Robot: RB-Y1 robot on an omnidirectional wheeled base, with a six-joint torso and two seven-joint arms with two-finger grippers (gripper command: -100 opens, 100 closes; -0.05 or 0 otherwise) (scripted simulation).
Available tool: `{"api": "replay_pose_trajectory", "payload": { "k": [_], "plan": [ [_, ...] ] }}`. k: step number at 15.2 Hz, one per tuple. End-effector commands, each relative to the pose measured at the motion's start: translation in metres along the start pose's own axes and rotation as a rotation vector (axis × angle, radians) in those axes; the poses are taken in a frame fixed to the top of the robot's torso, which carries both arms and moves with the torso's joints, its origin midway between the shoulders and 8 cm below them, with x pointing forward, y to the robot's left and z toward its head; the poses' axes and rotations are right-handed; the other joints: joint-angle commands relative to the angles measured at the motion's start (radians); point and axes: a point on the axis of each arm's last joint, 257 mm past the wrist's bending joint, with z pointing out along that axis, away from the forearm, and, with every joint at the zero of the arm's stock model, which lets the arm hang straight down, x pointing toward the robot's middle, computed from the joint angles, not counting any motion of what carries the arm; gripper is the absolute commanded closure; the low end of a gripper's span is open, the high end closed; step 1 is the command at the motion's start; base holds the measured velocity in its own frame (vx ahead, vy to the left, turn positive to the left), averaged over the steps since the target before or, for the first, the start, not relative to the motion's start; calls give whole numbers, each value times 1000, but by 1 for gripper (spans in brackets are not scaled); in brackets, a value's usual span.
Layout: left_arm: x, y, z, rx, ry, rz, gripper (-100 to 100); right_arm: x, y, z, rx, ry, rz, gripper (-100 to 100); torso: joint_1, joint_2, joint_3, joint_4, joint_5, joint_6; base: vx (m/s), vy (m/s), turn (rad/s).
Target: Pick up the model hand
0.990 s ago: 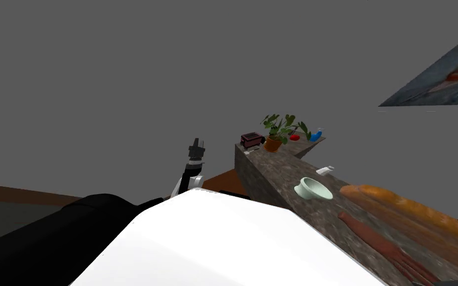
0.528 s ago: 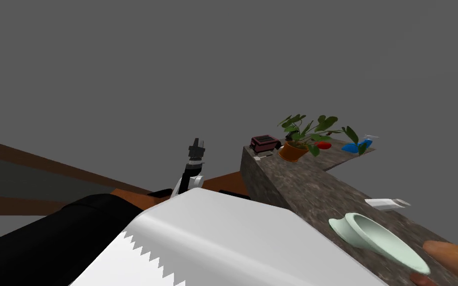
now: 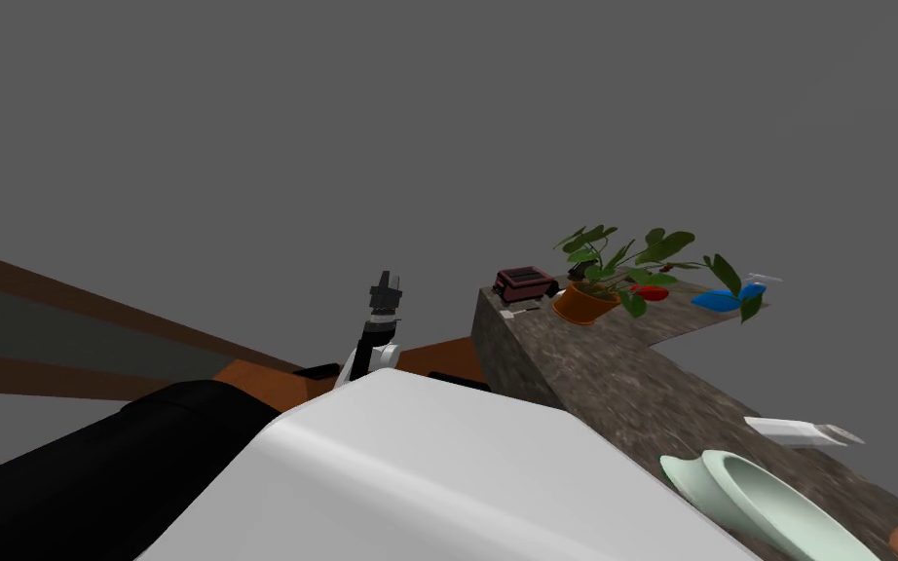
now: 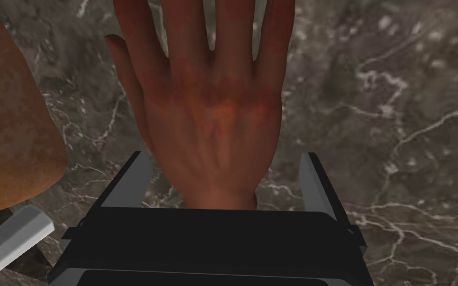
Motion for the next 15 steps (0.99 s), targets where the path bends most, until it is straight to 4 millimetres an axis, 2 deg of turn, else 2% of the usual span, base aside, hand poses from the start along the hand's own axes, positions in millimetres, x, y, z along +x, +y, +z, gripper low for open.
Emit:
{"api": "replay_pose_trajectory", "payload": {
  "k": [1, 2, 6, 7, 14, 15],
  "plan": [
    [0, 0, 0, 0, 0, 0, 0, 0, 0, 0, 0, 0, 0, -100, 0, 0, 0, 0, 0, 0, 13, -22, 32],
    [0, 0, 0, 0, 0, 0, 0, 1, 0, 1, 1, 0, 0, 100, 0, 0, 0, 0, 0, 0, 5, -10, 3],
    [0, 0, 0, 0, 0, 0, 0, 1, -1, 0, 5, 0, 0, 100, 0, 1, 1, 0, -2, 0, 1, -2, 0],
    [0, 0, 0, 0, 0, 0, 0, -11, -8, -6, 2, 0, -12, 100, 0, 1, 1, 0, -2, 0, -19, 29, -118],
    [0, 0, 0, 0, 0, 0, 0, -38, -24, -23, 7, 0, -40, 100, 3, 3, 2, 1, -1, 0, -26, 40, -72],
    [0, 0, 0, 0, 0, 0, 0, -32, -22, -20, 6, 0, -33, 100, 3, 3, 1, 1, 0, 0, -13, 17, -21]
  ]
}}
